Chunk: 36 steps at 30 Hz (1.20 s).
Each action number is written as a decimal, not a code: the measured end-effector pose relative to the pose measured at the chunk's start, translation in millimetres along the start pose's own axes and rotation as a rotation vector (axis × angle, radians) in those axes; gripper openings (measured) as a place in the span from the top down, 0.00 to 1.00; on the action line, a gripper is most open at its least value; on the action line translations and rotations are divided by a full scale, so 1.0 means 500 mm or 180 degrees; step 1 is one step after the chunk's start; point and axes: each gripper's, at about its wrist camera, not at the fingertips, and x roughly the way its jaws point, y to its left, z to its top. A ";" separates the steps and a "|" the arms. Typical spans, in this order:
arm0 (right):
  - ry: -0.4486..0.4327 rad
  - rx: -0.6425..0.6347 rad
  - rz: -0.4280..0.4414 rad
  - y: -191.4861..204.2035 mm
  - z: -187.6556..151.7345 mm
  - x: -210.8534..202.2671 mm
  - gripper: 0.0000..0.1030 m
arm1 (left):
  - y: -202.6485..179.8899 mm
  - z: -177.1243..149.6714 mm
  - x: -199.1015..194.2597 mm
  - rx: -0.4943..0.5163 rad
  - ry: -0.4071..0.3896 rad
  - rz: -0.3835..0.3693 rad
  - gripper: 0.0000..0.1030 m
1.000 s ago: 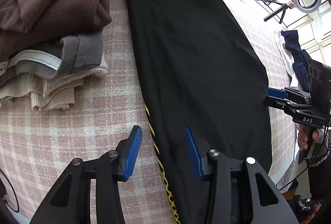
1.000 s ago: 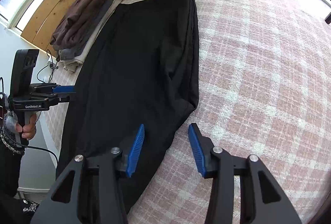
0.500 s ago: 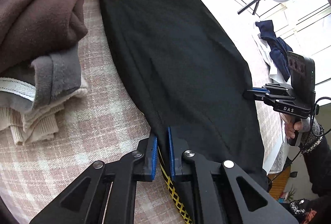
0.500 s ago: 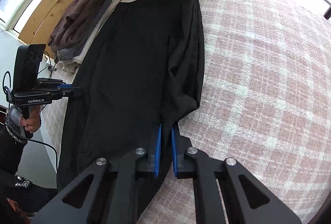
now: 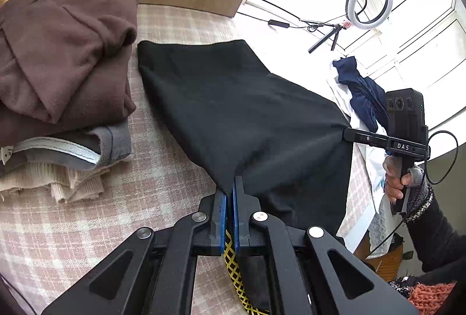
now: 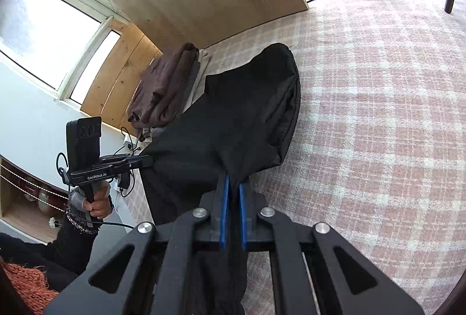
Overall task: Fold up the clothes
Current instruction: 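Lift the folded pants with both grippers onto the brown clothes stack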
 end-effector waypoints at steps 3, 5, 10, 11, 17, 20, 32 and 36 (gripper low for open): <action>-0.0266 -0.0266 0.0072 0.066 0.023 -0.081 0.94 | -0.053 0.010 -0.096 0.0186 -0.0319 0.0057 0.97; -0.0435 -0.0501 0.0094 0.125 0.040 -0.130 0.94 | -0.098 0.017 -0.156 0.0304 -0.0547 0.0127 0.97; -0.0708 -0.1027 0.0173 0.268 0.078 -0.207 0.94 | -0.209 0.043 -0.258 0.0437 -0.1040 0.0306 0.97; -0.0730 -0.1111 0.0186 0.296 0.086 -0.206 0.94 | -0.213 0.047 -0.279 0.0444 -0.1107 0.0374 0.97; -0.0724 -0.1491 0.0234 0.440 0.150 -0.139 0.95 | -0.165 0.085 -0.370 0.0328 -0.1342 0.0792 0.97; -0.0641 -0.1532 0.0191 0.491 0.190 -0.062 0.95 | -0.101 0.116 -0.387 0.0249 -0.1323 0.1061 0.97; -0.0275 -0.1311 -0.0391 0.505 0.389 0.331 0.96 | 0.273 0.349 -0.266 -0.0164 -0.0800 0.1424 0.97; -0.0146 -0.1062 -0.0498 0.446 0.458 0.416 0.96 | 0.365 0.409 -0.187 -0.0241 -0.0589 0.1350 0.97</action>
